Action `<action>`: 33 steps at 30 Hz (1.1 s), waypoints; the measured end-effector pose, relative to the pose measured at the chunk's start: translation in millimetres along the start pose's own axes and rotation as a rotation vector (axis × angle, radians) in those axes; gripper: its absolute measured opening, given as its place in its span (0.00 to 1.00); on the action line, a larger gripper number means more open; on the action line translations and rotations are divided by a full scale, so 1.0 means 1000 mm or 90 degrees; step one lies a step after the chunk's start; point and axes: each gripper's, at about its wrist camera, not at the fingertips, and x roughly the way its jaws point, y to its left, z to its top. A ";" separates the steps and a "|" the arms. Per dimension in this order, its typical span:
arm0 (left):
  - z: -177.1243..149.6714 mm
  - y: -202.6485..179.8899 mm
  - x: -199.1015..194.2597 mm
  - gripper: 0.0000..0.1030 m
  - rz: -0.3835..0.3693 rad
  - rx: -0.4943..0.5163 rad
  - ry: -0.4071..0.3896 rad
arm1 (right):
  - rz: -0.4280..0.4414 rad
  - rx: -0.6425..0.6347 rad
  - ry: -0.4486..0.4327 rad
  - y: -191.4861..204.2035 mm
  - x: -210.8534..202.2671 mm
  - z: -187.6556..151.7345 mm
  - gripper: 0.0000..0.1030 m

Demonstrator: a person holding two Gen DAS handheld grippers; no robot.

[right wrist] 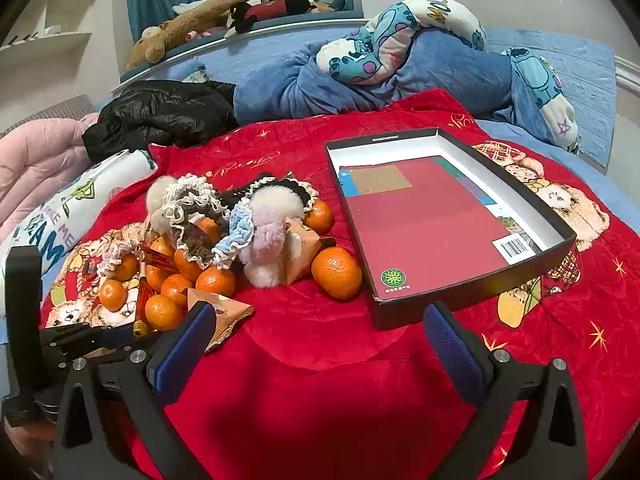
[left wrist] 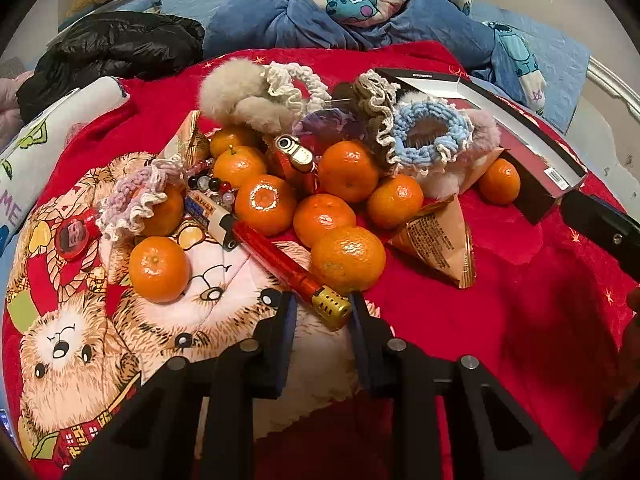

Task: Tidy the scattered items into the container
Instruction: 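Lower the left tool onto the red lighter and close on it, then grasp the brown paper packet with the right tool while the left tool holds the lighter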

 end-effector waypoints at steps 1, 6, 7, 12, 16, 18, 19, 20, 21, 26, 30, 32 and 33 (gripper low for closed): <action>0.000 0.000 -0.001 0.25 -0.001 -0.003 -0.001 | 0.000 -0.002 -0.002 0.001 0.000 0.000 1.00; 0.000 0.003 -0.006 0.22 -0.007 -0.009 -0.007 | 0.001 -0.010 -0.002 0.009 0.001 0.000 1.00; 0.000 0.005 -0.007 0.21 -0.009 -0.011 -0.010 | 0.001 -0.011 -0.002 0.011 0.001 0.000 1.00; -0.007 0.019 -0.014 0.17 -0.026 -0.029 -0.014 | 0.010 -0.023 -0.003 0.024 0.003 -0.001 1.00; -0.012 0.026 -0.016 0.15 -0.026 -0.036 -0.013 | 0.009 -0.032 0.000 0.032 0.004 -0.002 1.00; -0.014 0.027 -0.017 0.15 -0.021 -0.035 -0.017 | 0.012 -0.030 -0.001 0.034 0.004 -0.001 1.00; -0.016 0.028 -0.017 0.14 -0.020 -0.037 -0.018 | 0.013 -0.031 -0.001 0.035 0.005 -0.001 1.00; -0.018 0.029 -0.018 0.14 -0.019 -0.041 -0.020 | 0.013 -0.032 -0.001 0.037 0.005 -0.002 1.00; -0.019 0.029 -0.018 0.14 -0.017 -0.043 -0.019 | 0.014 -0.035 0.001 0.038 0.006 -0.002 1.00; -0.021 0.024 -0.013 0.14 0.004 -0.035 -0.022 | 0.018 -0.047 0.009 0.045 0.009 -0.004 1.00; -0.023 0.021 -0.012 0.14 0.015 -0.033 -0.031 | 0.013 -0.055 0.009 0.050 0.013 -0.003 1.00; -0.024 0.023 -0.011 0.14 0.006 -0.038 -0.035 | 0.012 -0.050 0.012 0.050 0.015 -0.003 1.00; -0.025 0.025 -0.010 0.14 0.002 -0.041 -0.036 | 0.015 -0.046 0.014 0.051 0.016 -0.003 1.00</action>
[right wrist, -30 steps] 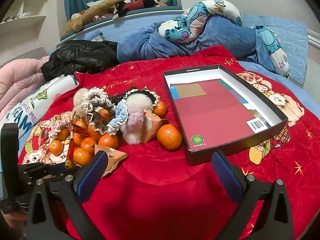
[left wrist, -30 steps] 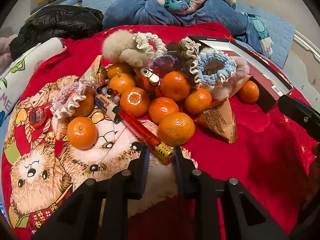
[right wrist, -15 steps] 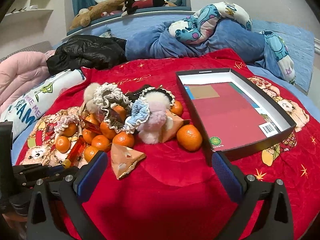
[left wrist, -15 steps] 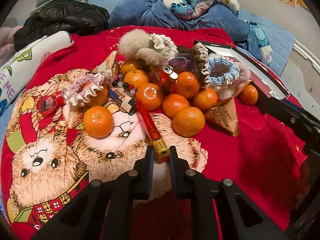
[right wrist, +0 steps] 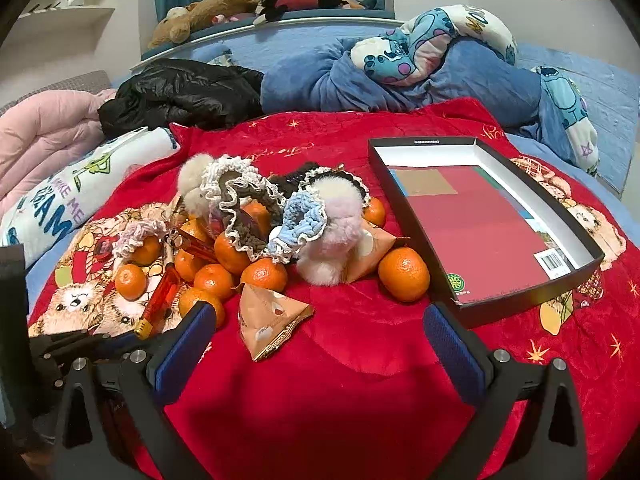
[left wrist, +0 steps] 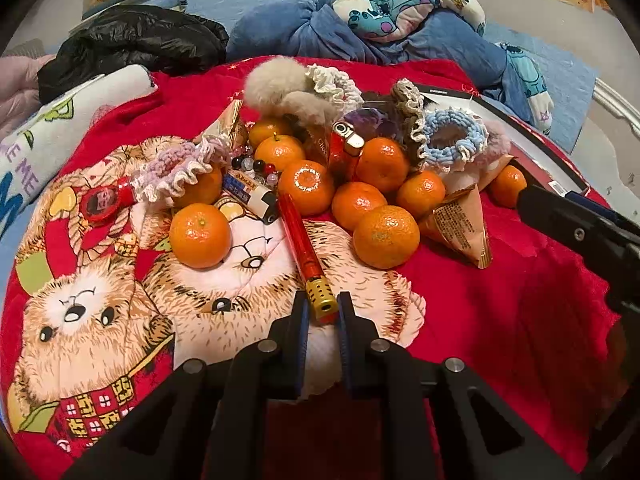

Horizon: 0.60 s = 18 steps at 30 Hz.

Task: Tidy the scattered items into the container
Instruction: 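Grasp the brown paper packet with the right tool while the left tool holds the lighter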

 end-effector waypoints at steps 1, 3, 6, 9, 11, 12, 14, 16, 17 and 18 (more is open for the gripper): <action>0.000 0.000 0.000 0.14 -0.002 0.001 -0.001 | 0.002 0.002 0.002 0.001 0.001 0.000 1.00; -0.001 0.001 0.000 0.15 -0.004 -0.001 -0.005 | 0.005 -0.005 0.000 0.004 0.002 0.000 1.00; -0.002 0.001 0.002 0.15 -0.007 -0.004 -0.007 | -0.009 -0.029 -0.007 0.011 0.004 0.000 1.00; -0.004 0.005 0.000 0.15 -0.011 -0.007 -0.008 | -0.010 -0.040 -0.009 0.012 0.004 -0.002 1.00; -0.005 0.007 -0.002 0.15 -0.014 -0.011 -0.012 | 0.002 -0.038 -0.017 0.010 0.001 -0.001 1.00; -0.006 0.008 -0.002 0.14 -0.018 -0.015 -0.013 | 0.003 -0.036 -0.023 0.009 0.000 -0.001 1.00; -0.006 0.009 -0.004 0.14 -0.020 -0.018 -0.015 | -0.002 -0.029 -0.021 0.005 0.001 -0.001 1.00; -0.009 0.013 -0.007 0.14 -0.020 -0.021 -0.017 | 0.006 -0.015 -0.012 0.000 0.004 -0.001 1.00; -0.010 0.013 -0.008 0.14 -0.020 -0.021 -0.017 | 0.011 -0.010 -0.009 -0.001 0.004 -0.001 1.00; -0.010 0.014 -0.009 0.14 -0.021 -0.022 -0.017 | 0.013 -0.005 -0.008 -0.002 0.005 -0.001 1.00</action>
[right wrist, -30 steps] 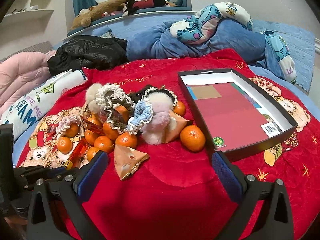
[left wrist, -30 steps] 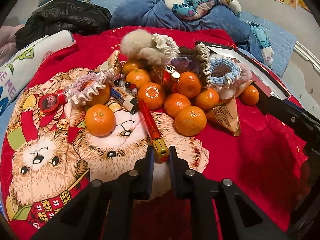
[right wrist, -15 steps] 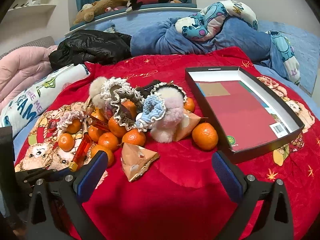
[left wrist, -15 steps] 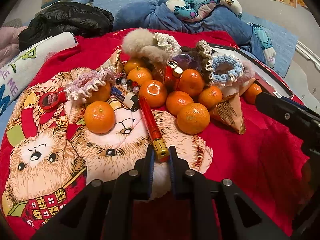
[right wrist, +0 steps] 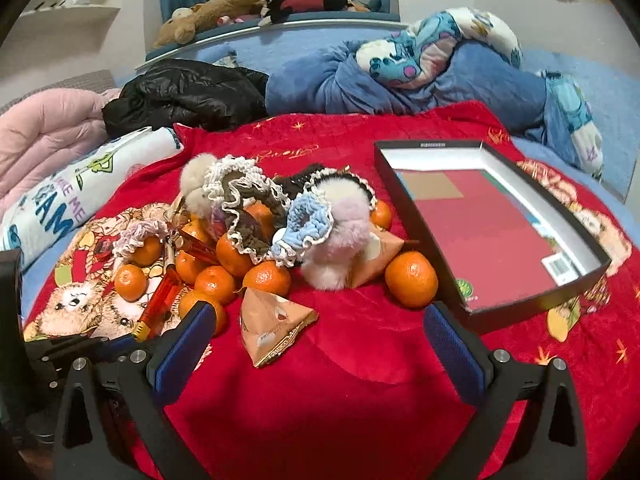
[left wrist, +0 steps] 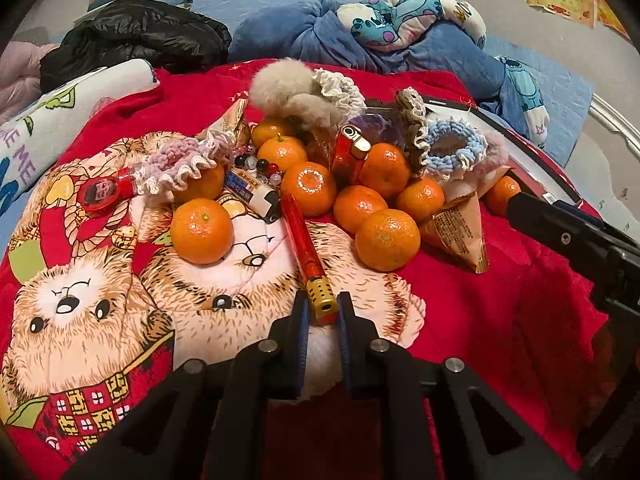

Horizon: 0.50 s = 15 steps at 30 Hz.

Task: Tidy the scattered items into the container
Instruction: 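Grasp the brown paper packet with the right tool while the left tool holds the lighter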

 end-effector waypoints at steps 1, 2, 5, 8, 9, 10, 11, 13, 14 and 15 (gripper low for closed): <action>0.000 0.000 -0.001 0.14 -0.001 -0.002 -0.001 | 0.000 0.004 0.000 -0.001 0.000 0.000 1.00; 0.000 0.001 -0.002 0.14 -0.002 -0.004 -0.001 | 0.000 0.007 0.000 -0.002 0.000 0.000 1.00; 0.001 0.004 -0.003 0.13 -0.009 -0.015 -0.002 | 0.003 0.014 -0.003 -0.003 -0.001 0.001 1.00; 0.000 0.008 -0.005 0.12 -0.017 -0.031 -0.004 | 0.008 0.011 -0.005 -0.001 -0.003 0.001 1.00; -0.001 0.009 -0.006 0.12 -0.017 -0.033 -0.004 | 0.007 0.008 -0.006 0.001 -0.003 0.001 1.00; 0.000 0.008 -0.004 0.12 -0.018 -0.035 -0.004 | 0.005 0.006 -0.006 0.001 -0.002 0.001 1.00; 0.000 0.009 -0.005 0.12 -0.019 -0.037 -0.005 | 0.003 0.004 -0.004 0.002 -0.001 0.001 1.00; 0.001 0.009 -0.006 0.12 -0.020 -0.038 -0.005 | 0.004 0.003 0.002 0.003 0.001 0.000 1.00; 0.000 0.009 -0.006 0.12 -0.020 -0.038 -0.005 | 0.007 0.002 0.005 0.004 0.002 0.000 1.00; 0.000 0.009 -0.007 0.12 -0.019 -0.037 -0.005 | 0.008 0.000 0.007 0.004 0.003 0.000 1.00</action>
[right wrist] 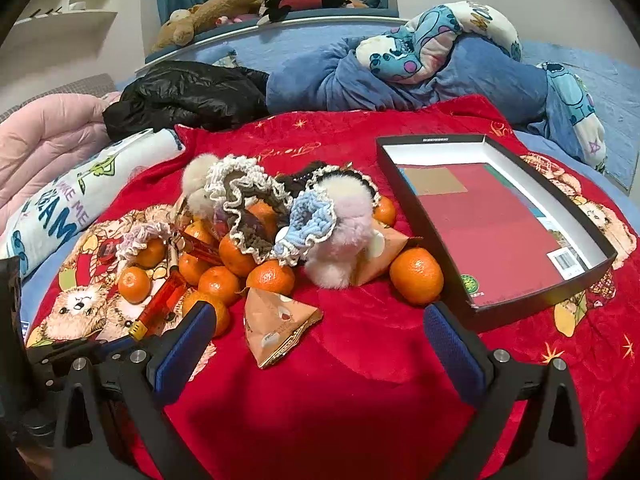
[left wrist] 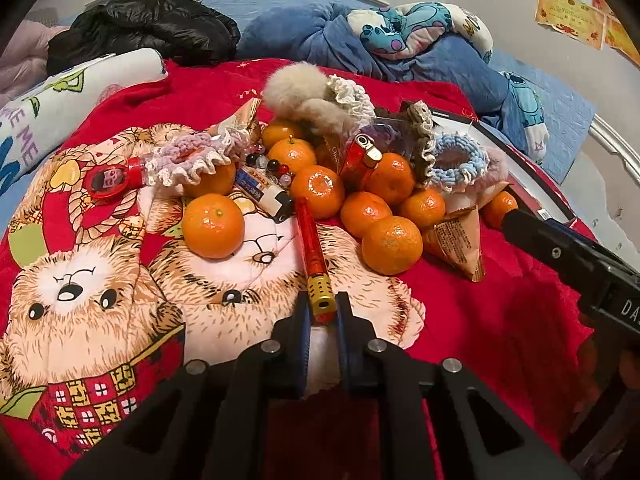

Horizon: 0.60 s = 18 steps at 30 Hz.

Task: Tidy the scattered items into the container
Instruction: 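Grasp the brown paper packet with the right tool while the left tool holds the lighter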

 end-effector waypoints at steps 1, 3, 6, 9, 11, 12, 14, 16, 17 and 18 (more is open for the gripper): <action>0.000 -0.001 -0.001 0.11 0.001 0.000 -0.001 | 0.000 -0.002 0.001 0.000 0.001 0.000 1.00; -0.002 0.001 -0.004 0.11 0.002 -0.001 -0.004 | 0.003 -0.005 0.004 0.001 0.002 -0.001 1.00; -0.003 0.003 -0.009 0.11 -0.012 -0.006 -0.011 | 0.053 0.006 0.022 -0.001 0.007 -0.002 1.00; -0.004 0.003 -0.009 0.11 -0.009 -0.002 -0.010 | 0.087 0.021 0.044 -0.002 0.015 -0.004 1.00; -0.002 0.001 -0.006 0.11 -0.004 -0.002 -0.009 | 0.069 0.005 0.042 0.001 0.018 -0.005 1.00; -0.002 0.000 -0.006 0.11 -0.003 -0.002 -0.010 | 0.076 0.003 0.040 0.002 0.018 -0.005 1.00; -0.002 0.000 -0.007 0.11 0.003 -0.004 -0.013 | 0.091 0.004 0.034 0.002 0.018 -0.004 1.00; -0.002 0.000 -0.008 0.11 0.012 -0.006 -0.016 | 0.089 -0.007 0.034 0.004 0.020 -0.003 0.97; -0.002 0.000 -0.008 0.11 0.011 -0.007 -0.016 | 0.078 -0.014 0.042 0.005 0.023 -0.002 0.94; -0.002 0.000 -0.007 0.11 0.011 -0.007 -0.016 | 0.071 -0.017 0.049 0.005 0.025 -0.002 0.90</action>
